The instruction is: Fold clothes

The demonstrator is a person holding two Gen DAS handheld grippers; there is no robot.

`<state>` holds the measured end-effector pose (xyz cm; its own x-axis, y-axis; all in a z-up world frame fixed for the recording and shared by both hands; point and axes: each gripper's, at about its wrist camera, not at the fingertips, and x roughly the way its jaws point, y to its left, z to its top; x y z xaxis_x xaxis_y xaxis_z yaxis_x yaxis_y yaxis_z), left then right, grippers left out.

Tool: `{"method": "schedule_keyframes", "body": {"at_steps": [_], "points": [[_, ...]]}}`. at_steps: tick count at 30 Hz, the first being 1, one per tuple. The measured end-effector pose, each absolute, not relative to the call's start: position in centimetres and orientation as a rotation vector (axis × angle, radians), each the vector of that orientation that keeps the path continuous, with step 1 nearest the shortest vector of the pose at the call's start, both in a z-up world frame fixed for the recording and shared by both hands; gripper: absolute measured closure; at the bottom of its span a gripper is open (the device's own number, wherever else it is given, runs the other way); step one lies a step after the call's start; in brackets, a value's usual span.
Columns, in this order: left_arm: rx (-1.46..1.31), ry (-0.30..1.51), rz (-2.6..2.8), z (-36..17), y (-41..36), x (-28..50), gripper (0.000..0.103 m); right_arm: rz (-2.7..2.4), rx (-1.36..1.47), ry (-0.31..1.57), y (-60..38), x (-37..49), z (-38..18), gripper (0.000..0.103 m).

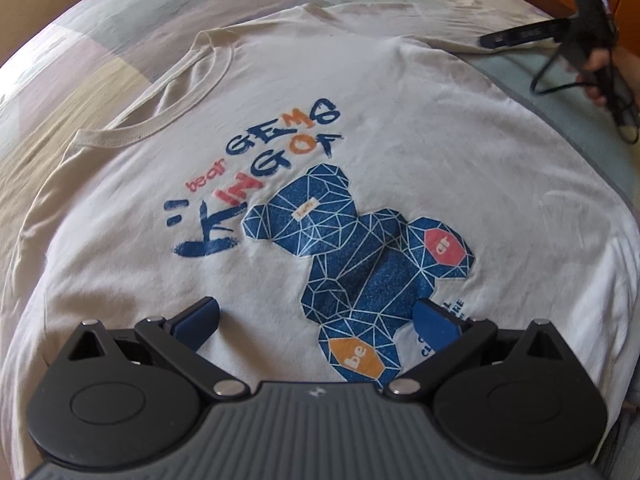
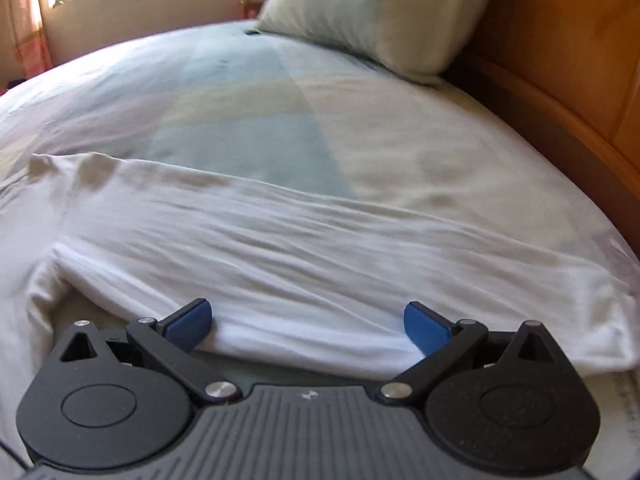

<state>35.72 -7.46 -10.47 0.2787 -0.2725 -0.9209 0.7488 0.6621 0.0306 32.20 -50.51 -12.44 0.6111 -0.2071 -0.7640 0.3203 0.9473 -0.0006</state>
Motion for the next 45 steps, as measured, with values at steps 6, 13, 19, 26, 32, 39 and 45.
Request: {"method": "schedule_keyframes", "body": {"at_steps": [6,13,19,26,32,39,45], "points": [[0.535,1.095,-0.742,-9.9,-8.3,35.9,0.001,-0.396,0.351,0.914,-56.9,30.8,-10.7,0.000],[0.520,1.094,-0.751,-9.6,-9.9,36.4,0.001,-0.490,0.278,0.899,-57.1,35.1,-11.6,0.000],[0.507,1.093,-0.759,-9.3,-11.2,36.8,0.001,-0.545,0.261,0.861,-61.1,37.3,-12.6,0.000],[0.494,1.081,-0.768,-9.2,-11.8,36.8,0.001,-0.499,0.243,0.906,-59.6,33.6,-10.0,0.000],[0.511,1.087,-0.777,-9.7,-11.3,36.7,0.001,-0.457,0.203,0.913,-58.6,28.1,-11.8,0.000],[0.497,1.096,-0.753,-9.5,-9.8,36.6,0.001,-0.360,0.199,0.976,-54.0,30.9,-8.5,0.000],[0.507,1.073,-0.757,-8.9,-8.3,35.8,0.001,0.158,0.099,0.892,-41.2,34.6,-7.8,0.000]]}}
